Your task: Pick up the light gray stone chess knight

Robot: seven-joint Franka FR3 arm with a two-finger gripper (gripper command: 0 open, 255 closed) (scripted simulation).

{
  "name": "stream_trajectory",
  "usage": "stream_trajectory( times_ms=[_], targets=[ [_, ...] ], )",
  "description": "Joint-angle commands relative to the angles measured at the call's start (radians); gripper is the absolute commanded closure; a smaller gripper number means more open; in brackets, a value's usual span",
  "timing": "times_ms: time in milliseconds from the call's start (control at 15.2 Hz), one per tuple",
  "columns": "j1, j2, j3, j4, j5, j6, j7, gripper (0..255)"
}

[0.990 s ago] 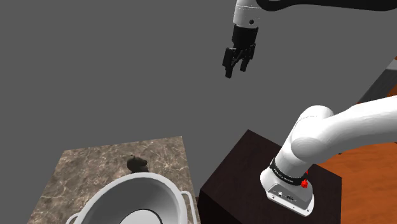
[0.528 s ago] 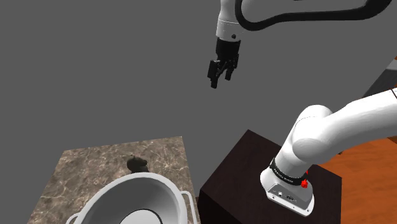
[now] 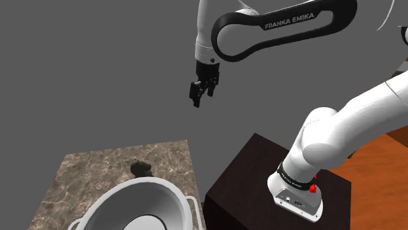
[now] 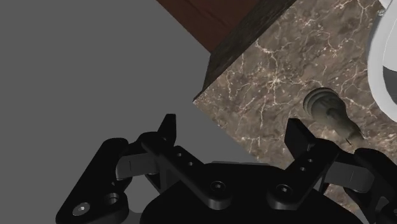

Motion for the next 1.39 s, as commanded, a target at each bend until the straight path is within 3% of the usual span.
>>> stream_trajectory(
  times_ms=[0,660,1320],
  targets=[
    [0.012,0.054,0.023,-0.003,-0.003,0.067,0.002,0],
    [0.056,0.367,0.143,0.089,-0.096,0.318,0.065,0],
    [0.141,0.716,0.195,0.284,-0.336,0.463,0.202,0]
  ],
)
